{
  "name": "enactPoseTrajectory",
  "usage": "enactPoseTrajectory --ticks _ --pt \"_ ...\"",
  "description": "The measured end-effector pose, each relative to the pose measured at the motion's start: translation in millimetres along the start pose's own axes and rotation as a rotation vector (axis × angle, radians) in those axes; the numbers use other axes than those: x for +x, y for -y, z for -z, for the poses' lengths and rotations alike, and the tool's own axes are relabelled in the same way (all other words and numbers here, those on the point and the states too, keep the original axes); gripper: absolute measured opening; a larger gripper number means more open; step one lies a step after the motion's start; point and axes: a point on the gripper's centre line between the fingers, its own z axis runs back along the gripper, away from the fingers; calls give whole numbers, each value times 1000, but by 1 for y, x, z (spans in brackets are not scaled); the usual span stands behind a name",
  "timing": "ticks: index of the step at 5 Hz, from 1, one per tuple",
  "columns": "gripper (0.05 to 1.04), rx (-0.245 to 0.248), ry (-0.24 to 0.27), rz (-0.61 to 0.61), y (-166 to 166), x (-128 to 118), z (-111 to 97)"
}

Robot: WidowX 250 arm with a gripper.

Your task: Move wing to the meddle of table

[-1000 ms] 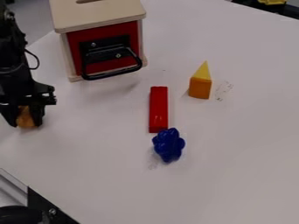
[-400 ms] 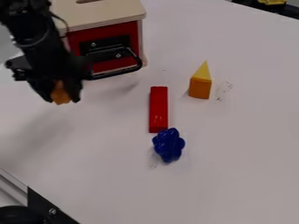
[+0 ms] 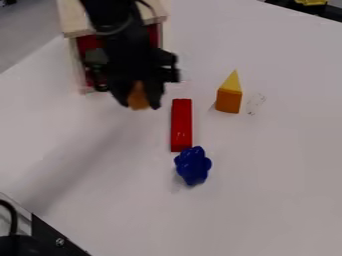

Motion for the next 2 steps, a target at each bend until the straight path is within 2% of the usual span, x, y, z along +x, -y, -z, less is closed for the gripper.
enactPoseTrajectory --ticks 1,2 --pt "529 3 -47 42 34 10 25" --pt "529 -14 -80 86 61 21 52"
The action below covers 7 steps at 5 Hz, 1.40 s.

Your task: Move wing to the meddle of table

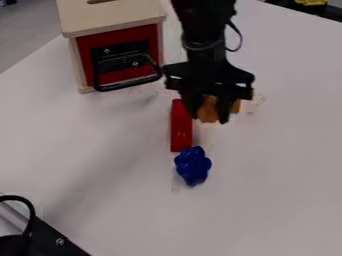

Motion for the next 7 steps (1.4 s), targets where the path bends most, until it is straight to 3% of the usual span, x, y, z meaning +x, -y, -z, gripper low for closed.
enactPoseTrajectory --ticks 2,3,4,5,6,7 --pt "529 -30 -44 33 38 3 47" --pt "529 -56 -70 30 43 7 64" --pt "529 -63 -62 22 46 18 69" --pt "605 -60 -74 25 45 20 70" --pt "888 -64 -86 29 45 17 68" --pt "1001 -46 -87 40 41 14 65"
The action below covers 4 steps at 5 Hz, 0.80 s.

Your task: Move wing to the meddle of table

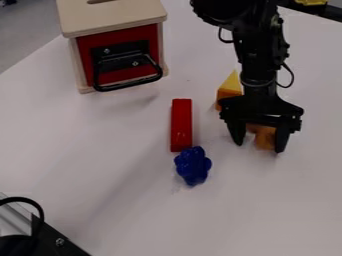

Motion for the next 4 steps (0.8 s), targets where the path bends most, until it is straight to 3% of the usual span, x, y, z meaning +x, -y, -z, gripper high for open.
enactPoseTrajectory --ticks 1,3,4 --pt "1000 9 -9 -3 -2 -4 -6" --pt "1000 -13 82 1 4 -4 -61" --pt "1000 -8 69 17 -7 -10 -81"
